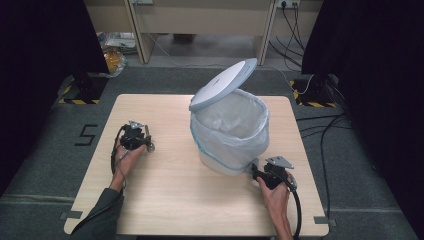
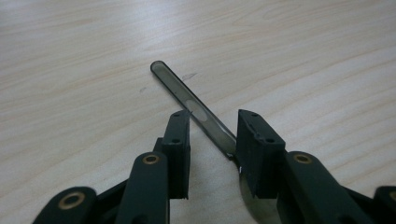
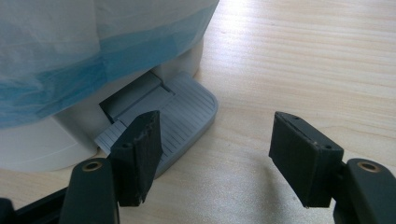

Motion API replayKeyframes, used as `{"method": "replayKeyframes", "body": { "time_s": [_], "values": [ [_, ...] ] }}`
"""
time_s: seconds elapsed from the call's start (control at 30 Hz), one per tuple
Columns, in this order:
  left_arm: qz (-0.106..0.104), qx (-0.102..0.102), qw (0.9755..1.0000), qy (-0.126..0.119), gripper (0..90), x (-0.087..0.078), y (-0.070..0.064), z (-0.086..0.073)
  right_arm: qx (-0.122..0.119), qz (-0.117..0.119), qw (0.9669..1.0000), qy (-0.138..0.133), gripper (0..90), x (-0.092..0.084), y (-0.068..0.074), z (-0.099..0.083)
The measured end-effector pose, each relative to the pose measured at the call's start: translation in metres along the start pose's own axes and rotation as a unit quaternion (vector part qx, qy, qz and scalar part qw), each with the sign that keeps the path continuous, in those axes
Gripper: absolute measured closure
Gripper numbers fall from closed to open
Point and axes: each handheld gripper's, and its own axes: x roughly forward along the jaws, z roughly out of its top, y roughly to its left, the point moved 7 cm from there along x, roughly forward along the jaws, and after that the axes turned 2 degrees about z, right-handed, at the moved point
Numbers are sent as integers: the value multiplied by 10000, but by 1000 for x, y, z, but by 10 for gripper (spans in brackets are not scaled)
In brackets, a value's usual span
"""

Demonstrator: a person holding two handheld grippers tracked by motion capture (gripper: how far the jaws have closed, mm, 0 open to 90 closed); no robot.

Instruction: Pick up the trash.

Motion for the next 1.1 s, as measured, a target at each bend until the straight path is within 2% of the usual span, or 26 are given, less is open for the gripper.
{"method": "replayKeyframes", "body": {
  "time_s": [0.13, 0.23, 0.4, 0.43, 0.53, 0.63, 0.77, 1.0, 1.1],
  "values": [
    [-132, 53, 9999, -58, 697, -2, -6, -1, 7, 13, 10000, 10, 340, 0, 0, 0],
    [-217, 285, 9993, -46, 720, -9, -16, -8, 4, 2, 10000, 1, 340, 0, 0, 0],
    [-547, 563, 9969, 74, 706, -26, -33, -21, 10, -9, 10000, -5, 340, 0, 0, 0],
    [-598, 566, 9966, 103, 694, -28, -34, -23, 4, 1, 10000, 1, 340, 0, 0, 0],
    [-765, 445, 9960, 110, 644, -33, -38, -27, 8, -11, 10000, -7, 340, 0, 0, 0],
    [-650, 248, 9976, 57, 593, -31, -35, -26, 9, -3, 10000, 1, 340, 0, 0, 0],
    [-629, 100, 9979, 73, 537, -27, -37, -25, -6, -15, 10000, -7, 340, 0, 0, 0],
    [-680, -3, 9977, 18, 516, -26, -43, -19, -34, 3, 10000, -2, 340, 0, 0, 0],
    [-683, -8, 9976, 79, 516, -25, -44, -18, -13, -13, 10000, -9, 340, 0, 0, 0]
  ]
}}
